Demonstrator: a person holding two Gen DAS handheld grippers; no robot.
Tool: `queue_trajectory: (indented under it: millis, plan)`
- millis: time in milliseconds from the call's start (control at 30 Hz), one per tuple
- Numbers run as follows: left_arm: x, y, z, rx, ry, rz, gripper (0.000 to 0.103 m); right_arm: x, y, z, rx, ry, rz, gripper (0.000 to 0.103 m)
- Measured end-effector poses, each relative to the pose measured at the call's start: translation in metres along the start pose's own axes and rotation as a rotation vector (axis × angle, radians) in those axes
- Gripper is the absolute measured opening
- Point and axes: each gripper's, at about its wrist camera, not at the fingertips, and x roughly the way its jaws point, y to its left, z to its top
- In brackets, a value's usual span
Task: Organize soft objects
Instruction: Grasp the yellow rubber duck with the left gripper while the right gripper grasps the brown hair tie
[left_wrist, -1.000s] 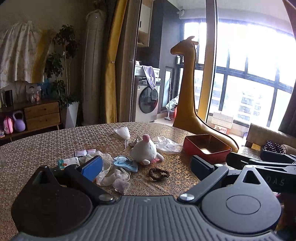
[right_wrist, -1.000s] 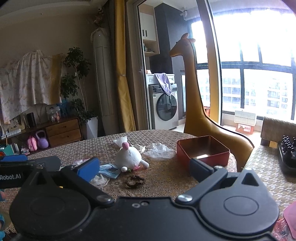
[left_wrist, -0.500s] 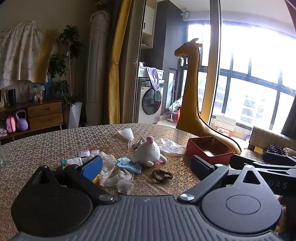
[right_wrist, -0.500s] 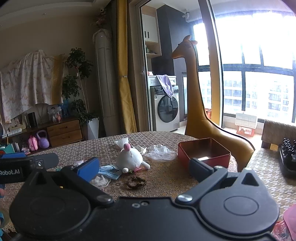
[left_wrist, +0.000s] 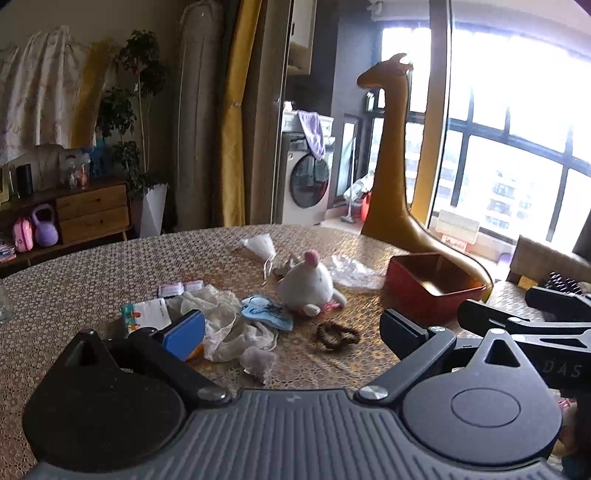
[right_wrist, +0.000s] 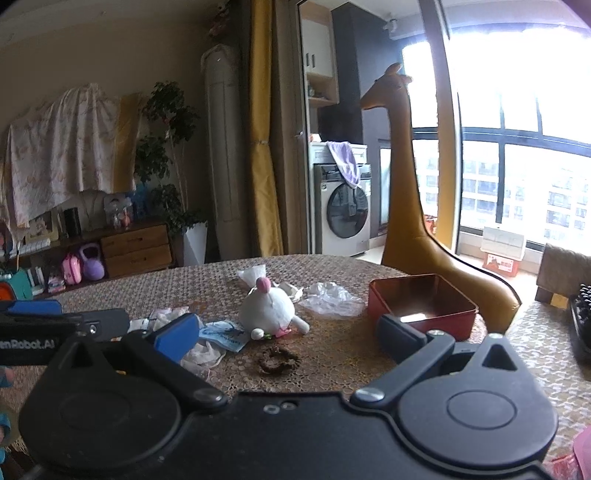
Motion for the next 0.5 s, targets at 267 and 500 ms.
queue_trajectory:
  millis: [267, 500]
  plan:
    - [0.043, 0.021, 0.007, -0.049, 0.04, -0.012, 0.102, 0.043, 0.006, 0.008, -0.042, 0.051, 0.059, 0.102]
    - [0.083, 0.049, 0.011, -0.066, 0.089, 0.037, 0.102, 0.087, 0.007, 0.012, -0.104, 0.106, 0.104, 0.101]
